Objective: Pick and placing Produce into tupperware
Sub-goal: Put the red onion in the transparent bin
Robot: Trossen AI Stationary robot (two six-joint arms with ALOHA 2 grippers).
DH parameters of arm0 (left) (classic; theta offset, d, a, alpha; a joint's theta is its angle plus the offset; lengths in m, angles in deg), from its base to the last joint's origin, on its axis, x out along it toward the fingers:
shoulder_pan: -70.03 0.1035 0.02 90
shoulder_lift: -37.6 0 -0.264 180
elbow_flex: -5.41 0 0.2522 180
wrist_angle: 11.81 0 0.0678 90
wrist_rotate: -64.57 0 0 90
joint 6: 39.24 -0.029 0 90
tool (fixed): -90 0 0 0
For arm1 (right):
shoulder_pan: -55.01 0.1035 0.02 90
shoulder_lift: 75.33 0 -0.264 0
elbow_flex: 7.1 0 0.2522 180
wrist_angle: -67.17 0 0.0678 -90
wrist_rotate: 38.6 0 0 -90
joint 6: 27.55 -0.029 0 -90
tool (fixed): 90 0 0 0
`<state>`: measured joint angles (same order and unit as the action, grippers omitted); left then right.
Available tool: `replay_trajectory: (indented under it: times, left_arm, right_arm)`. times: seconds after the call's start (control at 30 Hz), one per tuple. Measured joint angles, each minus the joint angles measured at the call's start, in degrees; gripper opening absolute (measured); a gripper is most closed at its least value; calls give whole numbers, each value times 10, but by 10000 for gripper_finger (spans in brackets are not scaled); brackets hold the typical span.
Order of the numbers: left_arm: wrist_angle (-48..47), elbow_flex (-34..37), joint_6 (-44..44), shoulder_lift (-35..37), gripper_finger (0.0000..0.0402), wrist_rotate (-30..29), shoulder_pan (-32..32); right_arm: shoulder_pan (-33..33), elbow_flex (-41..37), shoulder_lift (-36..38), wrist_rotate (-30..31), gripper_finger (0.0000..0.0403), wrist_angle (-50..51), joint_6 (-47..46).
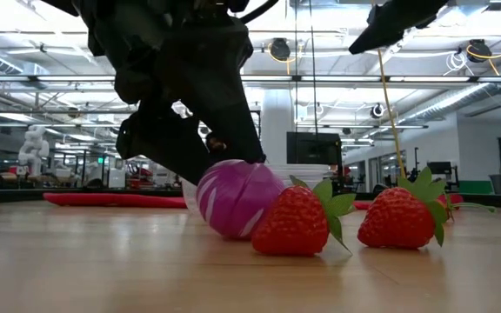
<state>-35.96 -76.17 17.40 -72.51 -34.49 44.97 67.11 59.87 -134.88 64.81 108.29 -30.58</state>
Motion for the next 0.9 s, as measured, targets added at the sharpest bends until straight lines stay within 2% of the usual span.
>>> replay_trajectory:
  times: [0.17,0.57,0.7,0.9]
  left_arm:
    - [0,0,0,0,253,0,0]
    - [-6,0,0,0,253,0,-3]
    - [-6,0,0,0,253,0,-4]
    - [-5,0,1,0,253,0,-4]
  right_arm:
    - [4,0,-24,-75,187,-11,-27]
    - [116,0,-140,-77,179,-108,-34]
    - [140,0,-165,-74,141,-113,-34]
    - [158,0,-173,-72,41,-134,-34]
